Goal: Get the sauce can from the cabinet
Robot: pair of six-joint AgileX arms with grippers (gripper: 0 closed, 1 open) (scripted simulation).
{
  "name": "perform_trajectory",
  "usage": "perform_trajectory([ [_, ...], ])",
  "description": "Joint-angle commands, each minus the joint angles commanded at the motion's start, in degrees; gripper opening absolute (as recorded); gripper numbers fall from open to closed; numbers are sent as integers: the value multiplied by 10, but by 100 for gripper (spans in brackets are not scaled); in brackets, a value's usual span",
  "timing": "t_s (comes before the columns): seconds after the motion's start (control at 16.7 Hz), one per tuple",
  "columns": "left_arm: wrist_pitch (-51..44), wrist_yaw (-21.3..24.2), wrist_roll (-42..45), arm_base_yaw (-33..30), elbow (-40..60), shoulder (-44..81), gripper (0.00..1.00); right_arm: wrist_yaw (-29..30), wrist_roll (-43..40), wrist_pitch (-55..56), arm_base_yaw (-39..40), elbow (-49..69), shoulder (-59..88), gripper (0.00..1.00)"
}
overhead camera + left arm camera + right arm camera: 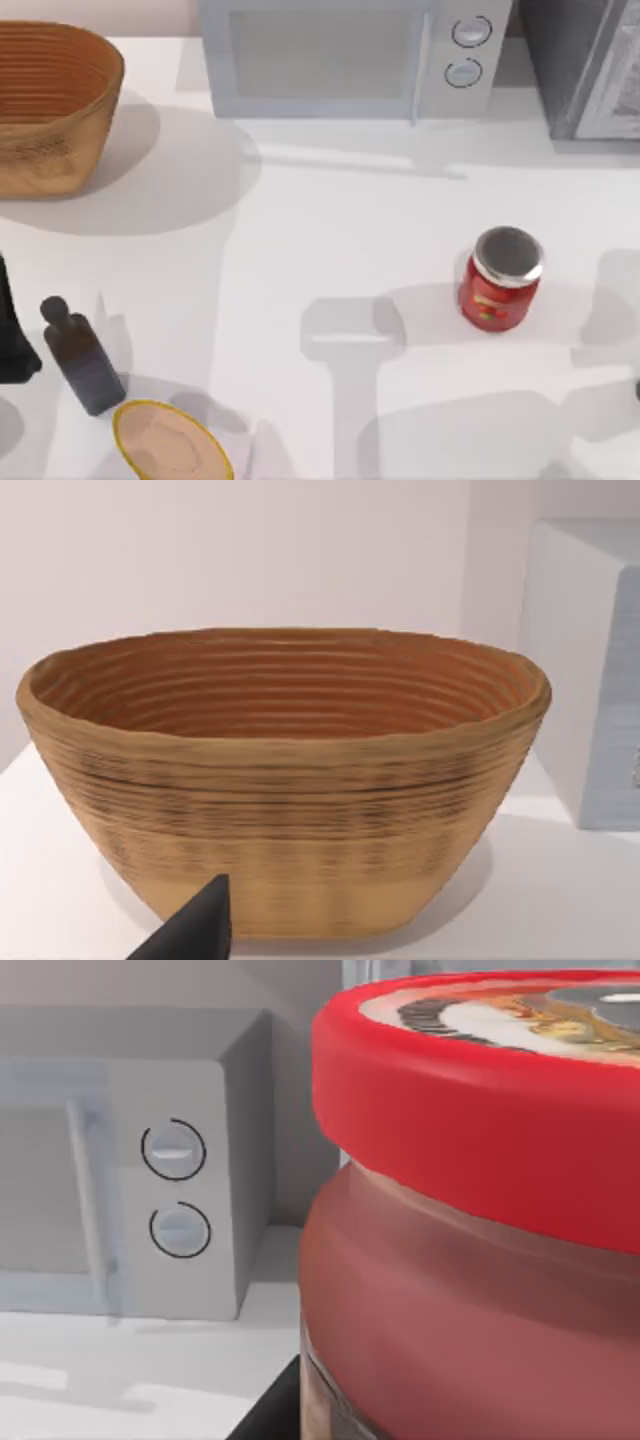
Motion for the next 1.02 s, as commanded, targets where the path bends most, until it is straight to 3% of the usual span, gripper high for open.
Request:
perform_trajectory([
  [1.02, 0, 0, 0, 0, 0, 0, 100, 19, 8, 616, 325, 255, 885, 0],
])
